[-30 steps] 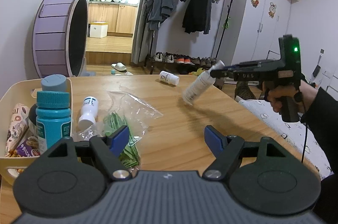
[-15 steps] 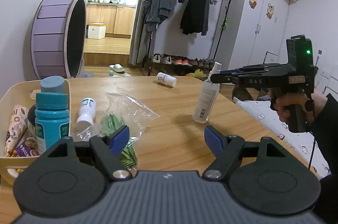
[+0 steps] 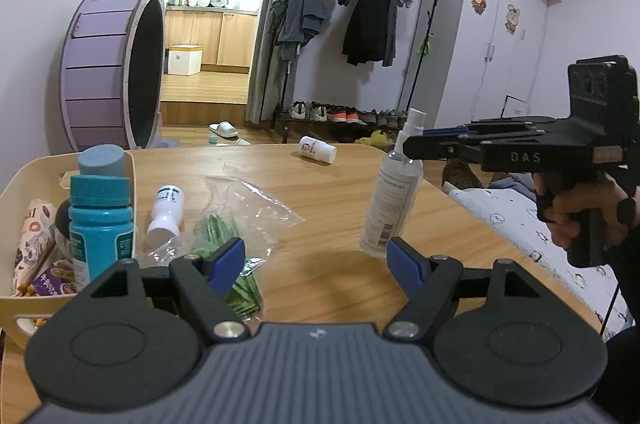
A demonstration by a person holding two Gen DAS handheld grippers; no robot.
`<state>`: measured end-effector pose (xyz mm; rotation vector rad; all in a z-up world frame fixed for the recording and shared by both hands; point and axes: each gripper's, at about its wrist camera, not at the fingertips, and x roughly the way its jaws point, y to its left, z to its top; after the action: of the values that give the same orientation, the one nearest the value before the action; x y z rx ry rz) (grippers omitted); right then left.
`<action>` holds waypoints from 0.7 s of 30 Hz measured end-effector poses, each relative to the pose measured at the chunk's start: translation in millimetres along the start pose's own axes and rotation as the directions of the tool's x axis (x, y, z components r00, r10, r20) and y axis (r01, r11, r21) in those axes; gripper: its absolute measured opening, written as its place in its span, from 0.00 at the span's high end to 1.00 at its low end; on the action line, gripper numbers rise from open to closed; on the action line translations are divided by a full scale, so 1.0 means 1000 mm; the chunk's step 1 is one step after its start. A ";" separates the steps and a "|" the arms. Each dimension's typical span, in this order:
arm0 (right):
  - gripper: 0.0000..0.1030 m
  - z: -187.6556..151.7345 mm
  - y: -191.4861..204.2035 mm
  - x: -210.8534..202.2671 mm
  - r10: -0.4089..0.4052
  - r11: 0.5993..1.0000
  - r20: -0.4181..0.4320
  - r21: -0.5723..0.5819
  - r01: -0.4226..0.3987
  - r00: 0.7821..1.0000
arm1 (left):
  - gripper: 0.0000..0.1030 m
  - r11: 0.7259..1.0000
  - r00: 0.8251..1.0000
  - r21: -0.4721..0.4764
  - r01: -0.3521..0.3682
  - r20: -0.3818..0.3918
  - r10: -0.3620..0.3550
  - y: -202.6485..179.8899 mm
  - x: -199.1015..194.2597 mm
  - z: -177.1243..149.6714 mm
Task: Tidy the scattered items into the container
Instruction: 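Lift the spray bottle upright with the right gripper, then hold the spray bottle in the right gripper while the left gripper closes on it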
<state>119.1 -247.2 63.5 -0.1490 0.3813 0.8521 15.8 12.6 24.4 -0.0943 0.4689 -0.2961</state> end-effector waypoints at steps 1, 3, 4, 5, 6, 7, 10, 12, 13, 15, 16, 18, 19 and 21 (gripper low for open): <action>0.79 0.000 0.002 0.000 0.005 1.000 -0.001 -0.002 -0.005 1.000 | 0.25 1.000 1.000 -0.001 -0.002 0.001 0.002 0.001 0.000 0.000; 0.79 0.000 0.006 0.001 0.017 1.000 -0.003 -0.004 -0.017 1.000 | 0.25 1.000 1.000 0.001 -0.004 0.002 0.004 0.000 -0.001 0.000; 0.79 0.000 0.008 0.001 0.026 1.000 -0.002 -0.004 -0.026 1.000 | 0.25 1.000 1.000 0.003 -0.005 0.003 0.005 0.001 -0.002 0.000; 0.79 -0.001 0.010 0.002 0.038 0.999 -0.003 -0.002 -0.038 0.999 | 0.25 1.000 1.000 0.003 -0.007 0.004 0.007 0.001 -0.003 0.000; 0.79 -0.001 0.012 0.003 0.049 0.999 -0.003 -0.001 -0.049 0.999 | 0.25 1.000 1.000 0.002 -0.009 0.002 0.009 0.001 -0.003 -0.001; 0.79 -0.001 0.014 0.003 0.061 0.998 -0.004 0.000 -0.061 0.998 | 0.25 1.000 1.000 0.000 -0.011 0.000 0.011 0.001 -0.003 -0.001; 0.79 -0.002 0.020 0.005 0.101 0.995 -0.008 -0.005 -0.101 0.995 | 0.25 1.000 1.000 0.004 -0.016 -0.004 0.016 0.000 -0.002 -0.001; 0.78 -0.004 0.022 0.006 0.121 0.993 -0.004 0.008 -0.121 0.993 | 0.25 1.000 1.000 0.010 -0.018 -0.009 0.018 -0.002 -0.002 -0.003; 0.78 -0.004 0.023 0.007 0.124 0.992 -0.005 0.007 -0.123 0.992 | 0.25 1.000 1.000 0.014 -0.019 -0.011 0.019 -0.003 -0.002 -0.002; 0.77 -0.005 0.027 0.007 0.122 0.992 -0.015 -0.005 -0.122 0.992 | 0.25 1.000 1.000 0.018 -0.020 -0.010 0.021 -0.005 -0.002 -0.003; 0.76 -0.004 0.027 0.006 0.127 0.992 -0.012 -0.004 -0.127 0.992 | 0.25 1.000 1.000 0.017 -0.019 -0.007 0.019 -0.005 -0.002 -0.003; 0.69 -0.003 0.026 0.000 0.143 0.990 0.002 0.004 -0.143 0.990 | 0.25 1.000 1.000 0.015 -0.018 0.006 0.018 -0.006 -0.003 -0.004; 0.58 -0.002 0.024 -0.004 0.142 0.990 0.014 0.009 -0.142 0.990 | 0.25 1.000 1.000 0.014 -0.017 0.013 0.017 -0.007 -0.003 -0.004; 0.38 -0.001 0.019 -0.012 0.132 0.991 0.041 0.021 -0.133 0.990 | 0.25 1.000 0.999 0.014 -0.013 0.031 0.013 -0.009 -0.002 -0.004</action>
<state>97.3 -243.1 68.0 -0.0857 0.3672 0.9799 9.9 4.4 23.3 -0.0815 0.4363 -0.2848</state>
